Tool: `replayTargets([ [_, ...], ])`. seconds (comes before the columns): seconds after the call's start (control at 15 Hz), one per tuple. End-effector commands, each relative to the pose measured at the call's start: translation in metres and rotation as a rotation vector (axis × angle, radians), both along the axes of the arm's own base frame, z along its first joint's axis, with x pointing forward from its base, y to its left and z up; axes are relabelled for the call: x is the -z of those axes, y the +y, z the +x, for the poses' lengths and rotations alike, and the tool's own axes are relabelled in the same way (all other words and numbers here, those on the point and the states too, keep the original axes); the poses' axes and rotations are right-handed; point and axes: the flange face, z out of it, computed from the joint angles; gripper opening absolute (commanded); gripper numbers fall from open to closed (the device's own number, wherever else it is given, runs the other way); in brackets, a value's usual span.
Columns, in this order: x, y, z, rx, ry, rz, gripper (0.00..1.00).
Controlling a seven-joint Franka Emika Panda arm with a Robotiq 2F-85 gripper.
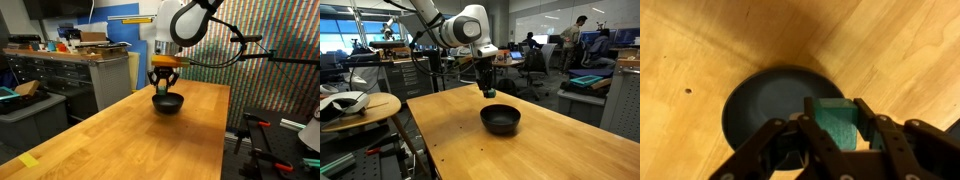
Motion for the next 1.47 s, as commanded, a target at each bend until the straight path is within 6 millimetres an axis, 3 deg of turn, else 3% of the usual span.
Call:
replayTargets([
  [0.0,0.004,-0.027,0.001,0.022,-0.027,-0.009,0.18],
  [0.53,0.043,-0.06,0.007,0.046,-0.008,0.0,0.18],
  [0.87,0.067,-0.066,0.007,0.045,0.019,0.007,0.18],
  [1.2,0.072,-0.064,0.008,0.037,0.025,0.016,0.18],
  [1.27,0.071,-0.063,0.009,0.035,0.023,0.017,0.32],
  [1.33,0.07,-0.063,0.009,0.032,0.02,0.018,0.64],
  [1.4,0.069,-0.062,0.009,0.03,0.016,0.018,0.69],
])
